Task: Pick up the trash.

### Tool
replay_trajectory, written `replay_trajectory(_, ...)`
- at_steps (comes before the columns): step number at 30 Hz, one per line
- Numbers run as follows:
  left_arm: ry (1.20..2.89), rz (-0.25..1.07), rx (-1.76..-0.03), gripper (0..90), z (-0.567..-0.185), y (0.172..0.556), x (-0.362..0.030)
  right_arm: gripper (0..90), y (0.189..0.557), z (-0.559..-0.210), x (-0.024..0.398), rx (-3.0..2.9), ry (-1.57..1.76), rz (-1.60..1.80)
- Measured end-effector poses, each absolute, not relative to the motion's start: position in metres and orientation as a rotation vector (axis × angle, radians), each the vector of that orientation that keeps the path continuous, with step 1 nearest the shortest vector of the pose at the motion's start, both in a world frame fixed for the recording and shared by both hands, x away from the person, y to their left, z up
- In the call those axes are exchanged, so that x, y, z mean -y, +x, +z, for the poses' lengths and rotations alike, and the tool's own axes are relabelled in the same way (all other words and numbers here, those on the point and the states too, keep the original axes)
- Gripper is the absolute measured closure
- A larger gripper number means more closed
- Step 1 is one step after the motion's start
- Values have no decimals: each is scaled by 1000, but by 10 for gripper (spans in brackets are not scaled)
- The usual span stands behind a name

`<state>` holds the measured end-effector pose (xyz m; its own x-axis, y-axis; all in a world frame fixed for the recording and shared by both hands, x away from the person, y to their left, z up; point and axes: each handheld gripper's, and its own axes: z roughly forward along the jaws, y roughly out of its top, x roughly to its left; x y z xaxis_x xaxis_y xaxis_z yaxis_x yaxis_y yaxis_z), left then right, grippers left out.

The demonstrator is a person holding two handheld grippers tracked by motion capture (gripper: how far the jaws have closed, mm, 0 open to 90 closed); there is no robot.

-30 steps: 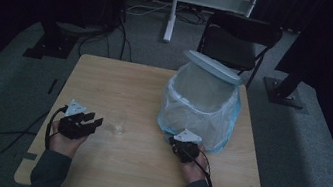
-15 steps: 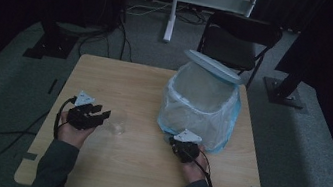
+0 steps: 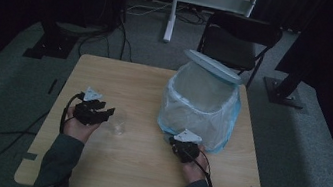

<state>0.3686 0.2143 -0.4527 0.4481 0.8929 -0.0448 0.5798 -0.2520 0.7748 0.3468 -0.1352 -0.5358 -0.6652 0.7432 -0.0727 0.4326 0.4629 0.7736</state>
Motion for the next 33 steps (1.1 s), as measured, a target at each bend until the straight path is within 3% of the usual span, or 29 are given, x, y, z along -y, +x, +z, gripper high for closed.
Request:
replay_trajectory(6,1983,512,-1248,536,-459,372,-212,900,347,-536,135,-2315,984,1053)
replay_trajectory(25,2068,438,-1252,780,-475,360,-216,900,346,-536,135,-2319,973,1055)
replay_trajectory(33,2097,419,-1237,807,-480,348,-221,900,346,-536,135,-2320,972,1056)
